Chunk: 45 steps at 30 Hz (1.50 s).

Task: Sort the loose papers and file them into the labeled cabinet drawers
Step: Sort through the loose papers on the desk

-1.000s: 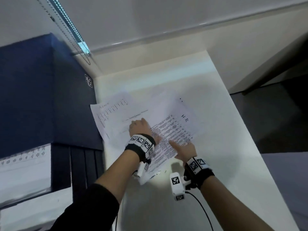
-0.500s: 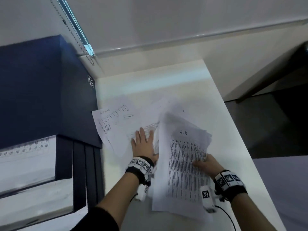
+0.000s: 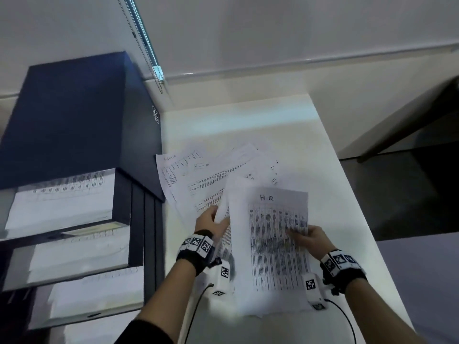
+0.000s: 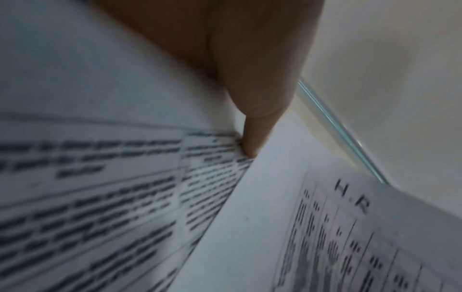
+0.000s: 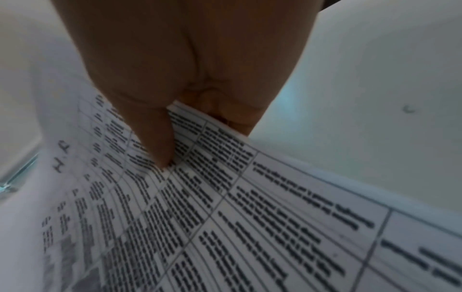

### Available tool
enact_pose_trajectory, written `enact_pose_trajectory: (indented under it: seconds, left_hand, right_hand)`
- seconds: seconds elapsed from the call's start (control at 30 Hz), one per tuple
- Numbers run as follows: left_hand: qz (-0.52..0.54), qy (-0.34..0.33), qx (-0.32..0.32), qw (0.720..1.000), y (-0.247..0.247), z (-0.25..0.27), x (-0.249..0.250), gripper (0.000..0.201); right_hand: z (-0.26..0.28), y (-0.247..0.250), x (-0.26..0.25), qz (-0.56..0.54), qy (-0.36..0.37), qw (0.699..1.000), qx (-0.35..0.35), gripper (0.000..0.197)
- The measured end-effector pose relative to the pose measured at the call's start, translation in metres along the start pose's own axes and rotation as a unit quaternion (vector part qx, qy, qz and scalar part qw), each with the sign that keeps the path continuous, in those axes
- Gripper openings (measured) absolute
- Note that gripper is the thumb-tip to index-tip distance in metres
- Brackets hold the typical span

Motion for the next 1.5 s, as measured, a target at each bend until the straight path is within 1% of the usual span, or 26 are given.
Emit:
enact_pose_trajectory:
  seconds: [0.07, 0.1, 0.2, 0.27, 0.33, 0.47, 0.53, 0.57, 0.6, 0.67, 0.77, 0.87, 1.0, 1.03, 1.07, 1.1, 1.13, 1.2, 1.23, 1.27, 1.3, 1.33, 1.37, 1.4, 1.43, 1.5]
  left_hand:
    - [0.067, 0.007, -0.015, 0.998, 0.007, 0.005, -0.011, 0.022]
    - [0.087, 0.013, -0.012, 0.996, 0.011, 0.005, -0.019, 0.022]
    - [0.111, 0.039, 0.062, 0.991, 0.037, 0.011, -0.048, 0.009]
    - [0.112, 0.058, 0.096, 0.987, 0.050, 0.016, -0.064, 0.036]
    - [0.105, 0.080, 0.110, 0.985, 0.054, 0.021, -0.079, 0.052]
    - [0.124, 0.124, 0.040, 0.984, 0.026, 0.021, -0.108, 0.056]
    - [0.117, 0.127, 0.046, 0.984, 0.015, 0.028, -0.109, 0.082]
    - [0.107, 0.125, 0.044, 0.985, 0.009, 0.035, -0.104, 0.088]
    - [0.108, 0.105, 0.039, 0.988, 0.003, 0.042, -0.094, 0.085]
    - [0.124, 0.069, 0.018, 0.990, -0.009, 0.059, -0.074, 0.055]
    - [0.189, 0.087, 0.014, 0.978, -0.011, 0.071, -0.066, 0.031]
    - [0.204, 0.053, 0.060, 0.976, 0.010, 0.075, -0.062, 0.026]
    - [0.245, 0.037, 0.155, 0.956, 0.049, 0.084, -0.064, 0.013]
    - [0.244, 0.032, 0.164, 0.955, 0.054, 0.086, -0.065, 0.017]
    - [0.248, 0.036, 0.152, 0.956, 0.054, 0.085, -0.066, 0.025]
    - [0.260, 0.043, 0.124, 0.957, 0.048, 0.082, -0.070, 0.040]
    - [0.258, 0.058, 0.087, 0.960, 0.037, 0.078, -0.075, 0.061]
    - [0.190, 0.094, 0.020, 0.977, 0.011, 0.071, -0.085, 0.103]
    - [0.133, 0.106, -0.008, 0.985, -0.003, 0.070, -0.088, 0.119]
    - [0.080, 0.113, -0.036, 0.990, -0.015, 0.072, -0.090, 0.128]
    - [0.041, 0.111, -0.063, 0.991, -0.027, 0.076, -0.088, 0.126]
    - [0.023, 0.098, -0.079, 0.992, -0.036, 0.078, -0.086, 0.113]
    - [0.021, 0.078, -0.082, 0.993, -0.041, 0.081, -0.080, 0.091]
    - [0.030, 0.064, -0.079, 0.994, -0.044, 0.083, -0.073, 0.069]
    - [0.047, 0.051, -0.080, 0.994, -0.044, 0.087, -0.066, 0.054]
    - [0.100, 0.039, -0.086, 0.990, -0.034, 0.097, -0.052, 0.044]
  right_hand:
    - [0.004, 0.001, 0.002, 0.028, 0.006, 1.000, 0.007, 0.017]
    - [0.004, 0.008, 0.006, 0.055, 0.006, 0.998, 0.034, 0.020]
    - [0.010, 0.036, 0.027, 0.092, -0.031, 0.986, 0.133, 0.019]
    - [0.017, 0.045, 0.036, 0.081, -0.053, 0.983, 0.155, 0.015]
    - [0.020, 0.047, 0.040, 0.078, -0.055, 0.984, 0.150, 0.013]
    - [0.030, 0.030, 0.031, 0.014, -0.047, 0.993, 0.105, 0.011]
    - [0.036, 0.017, 0.021, -0.019, -0.029, 0.996, 0.082, 0.018]
    - [0.039, 0.011, 0.018, -0.027, -0.020, 0.997, 0.075, 0.020]
    - [0.041, 0.005, 0.015, -0.033, -0.014, 0.997, 0.072, 0.021]
    - [0.044, -0.007, 0.013, -0.017, -0.001, 0.998, 0.063, 0.024]
    - [0.051, -0.019, 0.015, 0.033, 0.007, 0.998, 0.057, 0.026]
    - [0.064, -0.008, 0.021, 0.042, 0.001, 0.994, 0.099, 0.026]
    - [0.076, 0.018, 0.038, 0.033, -0.017, 0.989, 0.146, 0.039]
    - [0.076, 0.022, 0.040, 0.027, -0.015, 0.989, 0.145, 0.043]
    - [0.078, 0.024, 0.040, 0.022, -0.013, 0.990, 0.137, 0.048]
    - [0.078, 0.023, 0.038, 0.015, -0.007, 0.992, 0.127, 0.051]
    - [0.079, 0.019, 0.036, 0.008, -0.008, 0.993, 0.113, 0.050]
    - [0.079, 0.006, 0.028, 0.007, -0.010, 0.997, 0.079, 0.037]
    - [0.078, -0.002, 0.027, 0.014, -0.010, 0.998, 0.067, 0.030]
    - [0.078, -0.012, 0.022, 0.026, -0.009, 0.998, 0.052, 0.026]
    - [0.077, -0.020, 0.020, 0.029, 0.003, 0.999, 0.045, 0.026]
    - [0.076, -0.026, 0.016, 0.027, 0.008, 0.999, 0.044, 0.028]
    - [0.076, -0.031, 0.010, 0.017, 0.021, 0.998, 0.052, 0.032]
    - [0.076, -0.032, 0.005, -0.001, 0.025, 0.998, 0.065, 0.040]
    - [0.075, -0.031, -0.002, -0.024, 0.034, 0.996, 0.083, 0.053]
    - [0.075, -0.027, -0.017, -0.063, 0.032, 0.991, 0.116, 0.082]
Point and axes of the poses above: each hand's wrist, its own z-axis away from the middle knuckle, its own y-axis out of the back of the hand, x = y × z, the point moved 10 cm from there along -z, towards the middle knuckle, and after that the axes turned 11 degrees about y, right-handed, at the moved point
